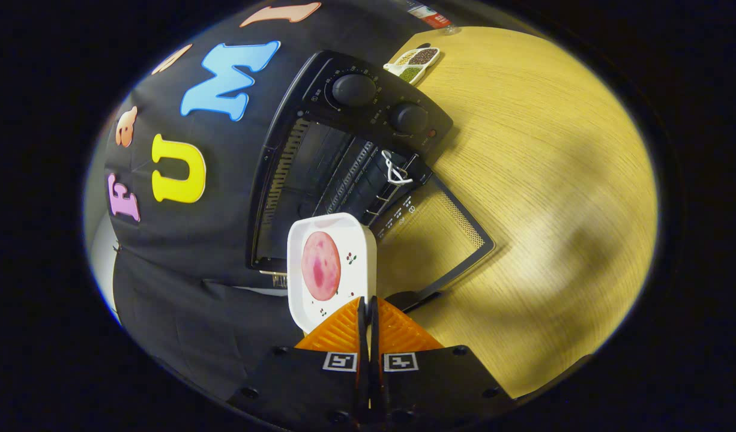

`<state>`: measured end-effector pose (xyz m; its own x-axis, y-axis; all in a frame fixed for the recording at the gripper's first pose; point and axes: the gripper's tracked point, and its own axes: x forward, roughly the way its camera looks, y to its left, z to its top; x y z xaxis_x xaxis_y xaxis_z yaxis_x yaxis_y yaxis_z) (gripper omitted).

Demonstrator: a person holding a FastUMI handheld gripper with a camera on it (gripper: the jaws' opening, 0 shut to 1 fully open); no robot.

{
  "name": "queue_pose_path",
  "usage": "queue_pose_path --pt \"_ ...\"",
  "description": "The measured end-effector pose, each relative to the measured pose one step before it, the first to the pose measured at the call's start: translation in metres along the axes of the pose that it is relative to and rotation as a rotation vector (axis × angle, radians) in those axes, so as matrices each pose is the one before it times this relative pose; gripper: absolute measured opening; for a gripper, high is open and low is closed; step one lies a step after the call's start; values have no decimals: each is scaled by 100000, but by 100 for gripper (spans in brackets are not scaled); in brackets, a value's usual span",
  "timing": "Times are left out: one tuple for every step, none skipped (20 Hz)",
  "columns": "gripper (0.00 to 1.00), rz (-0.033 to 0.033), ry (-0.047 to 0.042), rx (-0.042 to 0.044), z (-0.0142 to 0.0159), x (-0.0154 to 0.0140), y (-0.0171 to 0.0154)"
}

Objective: Open the toaster oven, put the food inside, and close the toaster oven door.

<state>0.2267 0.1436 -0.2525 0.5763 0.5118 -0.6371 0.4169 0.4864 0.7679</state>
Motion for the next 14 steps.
queue_pose_path --pt "2 287 -2003 1955 289 538 278" --pt "2 -43 -1631 1432 171 371 240" --pt "2 -122 -1479 1067 178 409 139" --pt "2 -414 -1744 1167 162 441 116" --pt "2 -52 -1859 1853 190 403 124" --pt "2 90 -1647 2309 187 411 208" --pt "2 433 -1424 2763 103 444 225" --pt "2 91 -521 2236 -68 276 199" --pt "2 57 -634 839 79 381 132" --pt "2 -255 -1086 362 36 292 124" --pt "2 34 -1525 917 190 393 174" --pt "2 478 -1738 1599 256 386 292" --pt "2 1127 -2099 2303 236 428 407" --pt "2 817 -2272 2509 375 412 409"
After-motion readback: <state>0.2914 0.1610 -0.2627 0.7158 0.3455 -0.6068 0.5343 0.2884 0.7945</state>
